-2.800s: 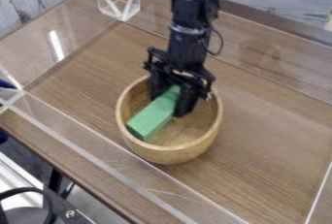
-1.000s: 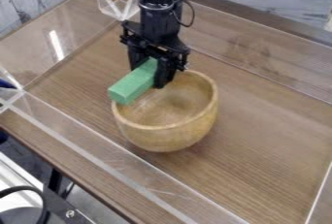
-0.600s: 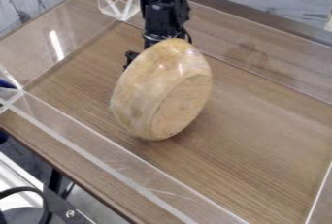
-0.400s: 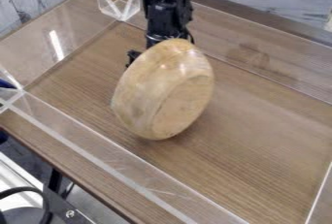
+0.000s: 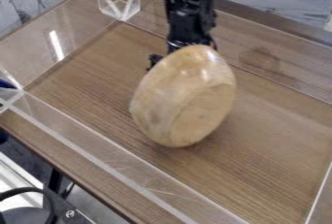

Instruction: Remove the green block from inside the brown bowl and put it on the table

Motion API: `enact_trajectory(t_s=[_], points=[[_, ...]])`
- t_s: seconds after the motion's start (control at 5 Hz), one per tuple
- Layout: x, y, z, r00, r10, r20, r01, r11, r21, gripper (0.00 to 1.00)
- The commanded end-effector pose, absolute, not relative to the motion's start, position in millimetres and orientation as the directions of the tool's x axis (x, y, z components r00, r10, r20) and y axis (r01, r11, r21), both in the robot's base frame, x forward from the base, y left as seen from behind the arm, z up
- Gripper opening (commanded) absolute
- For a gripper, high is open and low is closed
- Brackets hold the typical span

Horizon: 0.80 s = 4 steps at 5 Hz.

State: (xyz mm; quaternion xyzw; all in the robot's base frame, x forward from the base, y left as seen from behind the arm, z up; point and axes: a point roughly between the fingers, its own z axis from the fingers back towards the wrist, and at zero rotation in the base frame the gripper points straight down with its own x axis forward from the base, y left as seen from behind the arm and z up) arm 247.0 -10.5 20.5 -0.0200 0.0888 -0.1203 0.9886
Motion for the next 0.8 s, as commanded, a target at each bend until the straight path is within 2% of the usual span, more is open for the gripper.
enact_trajectory(t_s=[0.0, 0.4, 0.6], points=[[241.7, -14.3, 13.1, 0.95, -0.248, -0.19, 0.238, 0.968, -0.073, 0.0], [226.1, 7.4, 27.1, 0.962, -0.218, -0.163, 0.205, 0.974, -0.092, 0.0], [219.9, 21.3, 27.3, 0.969, -0.185, -0.164, 0.172, 0.981, -0.094, 0.0]])
